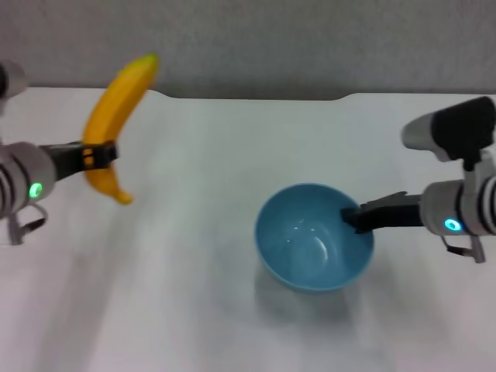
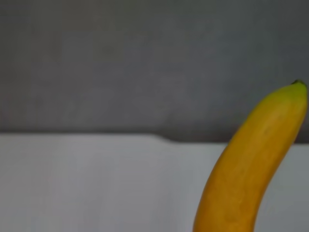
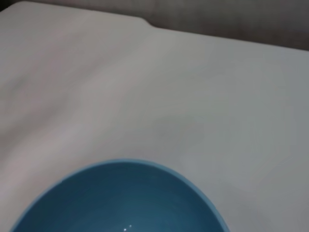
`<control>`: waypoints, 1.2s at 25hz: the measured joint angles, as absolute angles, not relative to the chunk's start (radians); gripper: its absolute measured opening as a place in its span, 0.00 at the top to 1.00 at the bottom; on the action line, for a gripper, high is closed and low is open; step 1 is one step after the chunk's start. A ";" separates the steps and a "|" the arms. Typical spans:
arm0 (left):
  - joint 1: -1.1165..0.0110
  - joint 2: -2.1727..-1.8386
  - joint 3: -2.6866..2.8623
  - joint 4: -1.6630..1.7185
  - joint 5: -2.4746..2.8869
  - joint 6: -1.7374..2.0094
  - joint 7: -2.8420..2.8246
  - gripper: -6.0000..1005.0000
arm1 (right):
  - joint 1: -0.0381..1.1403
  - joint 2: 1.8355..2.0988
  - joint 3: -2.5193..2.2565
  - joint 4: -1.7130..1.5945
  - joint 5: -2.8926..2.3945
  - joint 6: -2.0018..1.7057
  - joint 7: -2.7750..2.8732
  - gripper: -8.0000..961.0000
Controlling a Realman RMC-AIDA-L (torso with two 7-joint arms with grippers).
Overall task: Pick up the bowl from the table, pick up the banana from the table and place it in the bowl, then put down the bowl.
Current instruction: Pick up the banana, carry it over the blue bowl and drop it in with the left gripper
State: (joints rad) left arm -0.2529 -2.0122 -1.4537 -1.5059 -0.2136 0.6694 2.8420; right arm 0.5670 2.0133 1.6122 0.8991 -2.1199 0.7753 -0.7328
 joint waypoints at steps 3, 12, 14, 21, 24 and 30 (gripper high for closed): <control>-0.245 -2.023 -1.400 -1.513 -0.213 0.602 2.842 0.46 | 0.630 2.014 1.598 0.817 -2.084 0.758 -0.740 0.95; -0.243 -2.027 -1.253 -1.469 -0.320 0.388 2.842 0.44 | 0.722 2.014 1.568 0.754 -2.034 0.726 -0.746 0.96; -0.241 -2.027 -1.217 -1.451 -0.348 0.335 2.842 0.44 | 0.727 2.015 1.564 0.758 -2.025 0.724 -0.746 0.96; -0.245 -2.027 -1.125 -1.392 -0.397 0.225 2.840 0.43 | 0.748 2.014 1.546 0.755 -1.999 0.715 -0.747 0.96; -0.269 -2.025 -1.109 -1.373 -0.432 0.227 2.839 0.42 | 0.755 2.014 1.546 0.754 -1.999 0.704 -0.747 0.96; -0.299 -2.019 -1.094 -1.344 -0.470 0.228 2.841 0.41 | 0.758 2.012 1.552 0.752 -1.999 0.689 -0.744 0.96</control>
State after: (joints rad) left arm -0.2985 -2.0192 -1.0936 -1.3444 -0.4696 0.2280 2.8409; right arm 0.7577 2.0124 1.5519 0.7522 -1.9987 0.6890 -0.7444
